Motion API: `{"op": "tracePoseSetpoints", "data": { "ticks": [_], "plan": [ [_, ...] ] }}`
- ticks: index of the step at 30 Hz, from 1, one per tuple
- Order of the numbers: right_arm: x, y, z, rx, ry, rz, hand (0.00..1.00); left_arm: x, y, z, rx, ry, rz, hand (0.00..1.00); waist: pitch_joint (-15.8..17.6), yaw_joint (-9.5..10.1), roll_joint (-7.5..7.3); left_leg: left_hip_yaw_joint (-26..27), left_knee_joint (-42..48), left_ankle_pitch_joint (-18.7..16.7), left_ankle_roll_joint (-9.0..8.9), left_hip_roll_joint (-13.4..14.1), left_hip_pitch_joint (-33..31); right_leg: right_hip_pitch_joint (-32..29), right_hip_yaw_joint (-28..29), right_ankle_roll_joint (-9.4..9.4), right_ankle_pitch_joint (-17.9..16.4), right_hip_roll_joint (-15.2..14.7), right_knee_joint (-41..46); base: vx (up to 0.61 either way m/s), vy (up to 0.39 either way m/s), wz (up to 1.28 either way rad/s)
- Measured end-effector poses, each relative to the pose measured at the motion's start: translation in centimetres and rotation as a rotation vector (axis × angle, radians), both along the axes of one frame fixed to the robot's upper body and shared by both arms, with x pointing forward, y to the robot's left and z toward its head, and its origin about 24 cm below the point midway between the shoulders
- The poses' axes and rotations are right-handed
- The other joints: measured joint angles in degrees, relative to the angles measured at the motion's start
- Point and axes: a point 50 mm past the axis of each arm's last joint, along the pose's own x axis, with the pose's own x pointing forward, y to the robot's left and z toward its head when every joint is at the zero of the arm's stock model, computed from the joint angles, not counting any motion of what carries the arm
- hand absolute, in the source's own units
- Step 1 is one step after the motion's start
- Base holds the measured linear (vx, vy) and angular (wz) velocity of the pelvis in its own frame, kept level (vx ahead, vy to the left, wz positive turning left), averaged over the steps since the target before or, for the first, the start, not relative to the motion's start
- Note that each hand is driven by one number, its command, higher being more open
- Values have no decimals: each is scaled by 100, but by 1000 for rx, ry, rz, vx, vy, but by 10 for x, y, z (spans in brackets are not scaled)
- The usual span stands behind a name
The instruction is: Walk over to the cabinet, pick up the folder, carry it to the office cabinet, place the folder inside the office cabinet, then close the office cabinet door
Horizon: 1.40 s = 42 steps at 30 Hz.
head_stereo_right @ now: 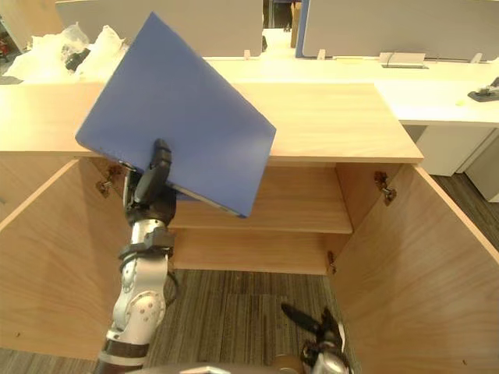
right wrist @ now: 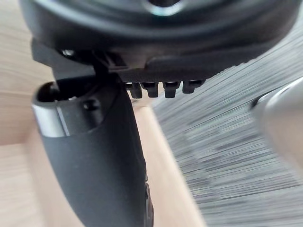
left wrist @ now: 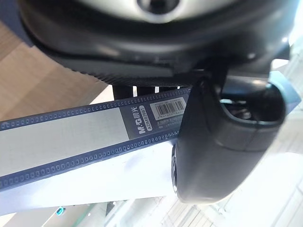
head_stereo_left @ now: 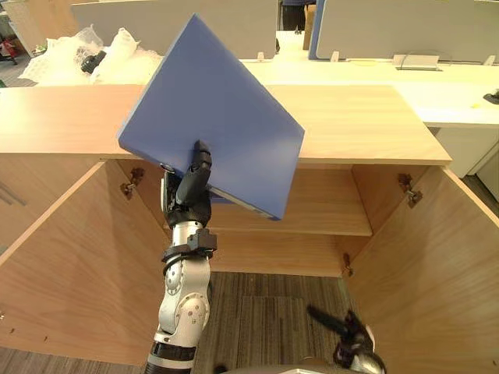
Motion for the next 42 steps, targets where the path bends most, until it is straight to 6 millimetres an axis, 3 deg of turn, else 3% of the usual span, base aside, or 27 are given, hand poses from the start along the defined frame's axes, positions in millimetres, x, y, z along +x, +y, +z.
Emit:
{"op": "tracePoseSetpoints", "data": {
  "ticks": [4,8,9,12,16,19,20,21,24,28,34,42],
  "plan": [
    [29,-18,74,-191,-304,-106,100,-6,2,0,-67,-5,-6,0,-16,-38,94,70,4,-10,0,-2,-28,-90,77,3,-2,7,41,-16,1,-8],
    [32,-40,132,-412,-494,-213,100,-9,2,6,-67,-38,-11,0,-32,-54,117,105,5,-14,-5,9,-52,-144,112,3,-2,32,37,-4,-9,-6],
    [30,-47,157,-516,-571,-260,100,-9,1,7,-69,-52,-17,0,-44,-76,138,122,5,-16,-7,11,-53,-155,136,5,0,45,29,-6,-5,-7],
    [31,-51,186,-610,-683,-299,100,-9,3,8,-60,-69,-21,0,-71,-141,180,160,5,-23,-9,27,-49,-163,184,15,27,83,-11,-7,-5,-9],
    [47,-58,224,-645,-877,-321,100,-7,5,13,-15,-125,-67,0,-114,-239,247,230,5,-26,-4,59,-56,-151,256,34,171,181,-180,-35,14,-14],
    [68,-67,257,-676,-1045,-171,100,2,7,17,66,-179,-139,0,-164,-260,328,221,6,-16,11,70,-64,-43,248,57,345,233,-433,-56,52,-4],
    [83,-69,277,-695,-1132,-55,100,7,10,21,116,-207,-166,0,-181,-282,353,216,6,-8,23,69,-70,-6,250,67,423,241,-536,-60,54,-1],
    [86,-70,281,-698,-1147,-36,100,9,10,22,126,-213,-172,0,-181,-284,354,212,6,-5,27,68,-71,1,248,69,436,241,-552,-70,54,1],
    [122,-66,316,-636,-1274,207,100,16,13,31,215,-276,-233,0,-187,-295,363,176,7,18,60,58,-102,28,234,79,562,246,-713,-72,47,2],
    [149,-49,332,-569,-1277,525,100,19,18,38,308,-323,-278,0,-187,-287,366,100,9,69,132,41,-161,21,194,86,622,236,-774,-29,27,6],
    [172,-29,331,-495,-1154,865,100,26,28,58,490,-394,-338,0,-176,-204,383,-7,9,101,177,9,-187,60,164,95,679,209,-842,3,6,2],
    [176,-21,334,-489,-1069,1067,100,26,23,69,630,-448,-435,0,-119,-187,466,-274,6,144,219,-29,-191,94,111,114,728,154,-862,-12,10,4]
  ]
}}
